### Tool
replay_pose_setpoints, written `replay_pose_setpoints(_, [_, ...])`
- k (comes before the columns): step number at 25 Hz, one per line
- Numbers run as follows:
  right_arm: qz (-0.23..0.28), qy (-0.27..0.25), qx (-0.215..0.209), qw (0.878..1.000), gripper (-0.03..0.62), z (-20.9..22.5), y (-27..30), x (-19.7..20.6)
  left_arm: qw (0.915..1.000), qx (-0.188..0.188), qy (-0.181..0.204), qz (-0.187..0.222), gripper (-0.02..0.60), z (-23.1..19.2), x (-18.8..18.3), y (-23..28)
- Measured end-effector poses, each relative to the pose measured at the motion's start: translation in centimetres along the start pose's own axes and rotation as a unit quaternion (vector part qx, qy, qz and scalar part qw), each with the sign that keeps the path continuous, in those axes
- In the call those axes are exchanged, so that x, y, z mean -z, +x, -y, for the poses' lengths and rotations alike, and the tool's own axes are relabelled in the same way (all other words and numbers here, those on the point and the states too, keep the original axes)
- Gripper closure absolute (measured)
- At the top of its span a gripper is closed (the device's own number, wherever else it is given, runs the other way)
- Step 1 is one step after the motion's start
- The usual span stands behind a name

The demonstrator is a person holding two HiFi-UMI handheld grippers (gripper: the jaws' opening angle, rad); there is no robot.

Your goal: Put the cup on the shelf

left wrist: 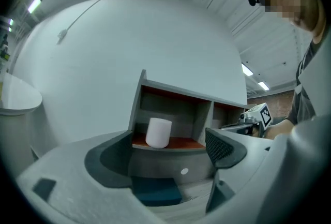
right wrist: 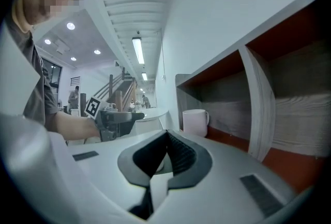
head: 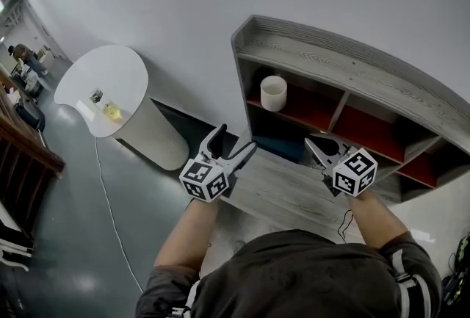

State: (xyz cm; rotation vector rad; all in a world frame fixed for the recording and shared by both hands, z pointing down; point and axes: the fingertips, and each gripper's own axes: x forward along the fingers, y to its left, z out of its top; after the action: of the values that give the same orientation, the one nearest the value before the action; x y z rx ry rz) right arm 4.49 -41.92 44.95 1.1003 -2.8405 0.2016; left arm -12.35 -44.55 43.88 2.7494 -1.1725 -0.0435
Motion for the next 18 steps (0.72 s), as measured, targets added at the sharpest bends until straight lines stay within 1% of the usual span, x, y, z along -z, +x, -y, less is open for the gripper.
replay_pose_setpoints(6, [0.001,-0.003,-0.014,1.0,0.602,-1.2,0.9,-0.3,0.9999,0.007,-0.007,0.003,0.149,0.7,0.4,-5.1])
replay_pose_setpoints(9, [0.0,-0.001,-0.018,1.0,0.602,-1.6,1.2,-0.3,0.9999,0.002,-0.01,0.004,0.154,0.9,0.9,-7.0])
replay_pose_setpoints(11, [-0.001,0.0,-0.022,1.0,0.602,-2.0,1.4,-0.2,0.9998,-0.009,-0.014,0.006,0.175,0.9,1.4,-8.1])
replay_pose_setpoints(12, [-0.002,0.0,-0.024,1.0,0.602,-2.2,1.5,-0.1,0.9997,-0.017,-0.018,0.008,0.214,0.7,1.6,-8.6])
replay_pose_setpoints(13, [-0.003,0.001,-0.025,1.0,0.602,-2.3,1.5,-0.1,0.9994,-0.026,-0.022,0.01,0.337,0.5,1.8,-9.2])
replay_pose_setpoints(14, [-0.003,0.001,-0.026,1.0,0.602,-2.5,1.6,0.0,0.999,-0.033,-0.026,0.013,0.48,0.3,2.0,-9.7])
replay_pose_setpoints(15, [-0.004,0.002,-0.026,1.0,0.602,-2.6,1.7,0.0,0.9988,-0.037,-0.029,0.014,0.554,0.1,2.1,-10.1])
replay_pose_setpoints(16, [-0.005,0.003,-0.026,1.0,0.602,-2.7,1.7,0.1,0.9987,-0.039,-0.03,0.015,0.573,0.0,2.2,-10.4])
replay_pose_setpoints(18, [-0.007,0.004,-0.026,1.0,0.602,-2.8,1.6,0.4,0.9988,-0.039,-0.026,0.016,0.577,0.0,2.2,-10.7])
